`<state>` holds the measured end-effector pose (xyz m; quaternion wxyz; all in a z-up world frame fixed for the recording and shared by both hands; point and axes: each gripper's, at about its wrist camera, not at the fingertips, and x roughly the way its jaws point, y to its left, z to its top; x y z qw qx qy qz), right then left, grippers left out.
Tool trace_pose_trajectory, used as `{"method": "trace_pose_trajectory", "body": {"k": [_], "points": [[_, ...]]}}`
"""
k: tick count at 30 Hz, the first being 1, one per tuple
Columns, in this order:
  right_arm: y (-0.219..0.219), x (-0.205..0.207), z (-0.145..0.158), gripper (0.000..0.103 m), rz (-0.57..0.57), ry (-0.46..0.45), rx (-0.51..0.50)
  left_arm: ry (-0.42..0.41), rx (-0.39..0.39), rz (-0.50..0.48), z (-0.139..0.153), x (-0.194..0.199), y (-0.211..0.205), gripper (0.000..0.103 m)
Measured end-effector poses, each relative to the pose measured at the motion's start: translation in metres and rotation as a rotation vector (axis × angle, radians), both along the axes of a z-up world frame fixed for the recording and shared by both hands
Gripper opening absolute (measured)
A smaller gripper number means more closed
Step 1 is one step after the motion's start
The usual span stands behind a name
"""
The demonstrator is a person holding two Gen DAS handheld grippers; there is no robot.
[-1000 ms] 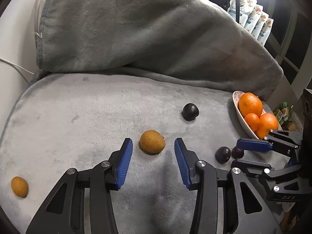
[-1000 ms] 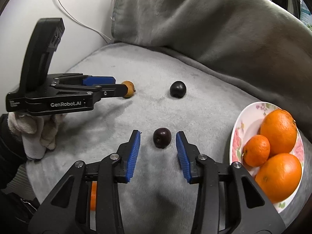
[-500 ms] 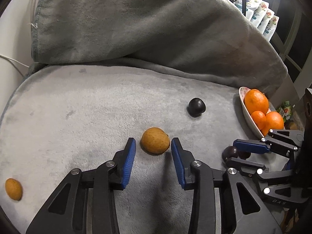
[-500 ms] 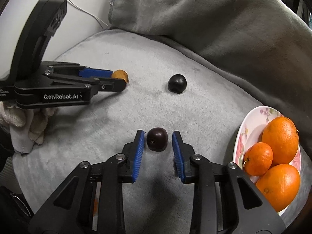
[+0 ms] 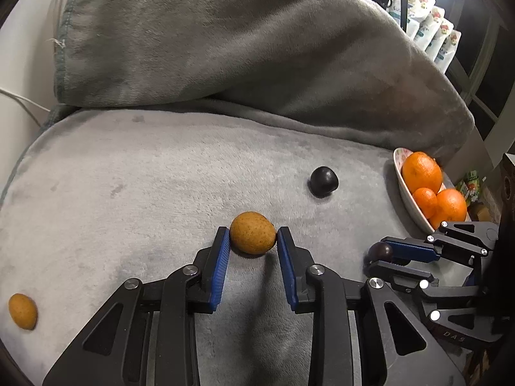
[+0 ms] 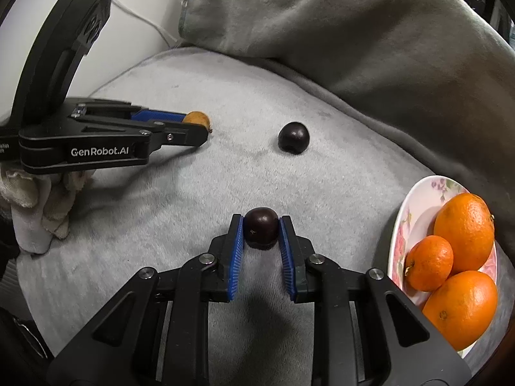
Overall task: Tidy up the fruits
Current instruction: 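Close the right gripper on the dark plum while the left gripper grasps the brown kiwi, then carry the plum and kiwi onto the plate and open both grippers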
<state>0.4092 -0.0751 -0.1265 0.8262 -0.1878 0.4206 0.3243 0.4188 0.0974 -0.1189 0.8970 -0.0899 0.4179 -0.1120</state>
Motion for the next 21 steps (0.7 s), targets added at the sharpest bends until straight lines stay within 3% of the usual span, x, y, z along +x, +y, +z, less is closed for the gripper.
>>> {"method": "trace_pose_trajectory", "body": {"k": [10, 21], "points": [[-0.027, -0.017, 0.029, 0.023, -0.045, -0.054, 0.115, -0.058, -0.048, 0.014, 0.026, -0.024, 0.004, 0.028], [-0.093, -0.038, 0.068, 0.023, -0.161, -0.136, 0.208, -0.114, -0.093, -0.041, 0.052, -0.044, -0.024, 0.028]]}}
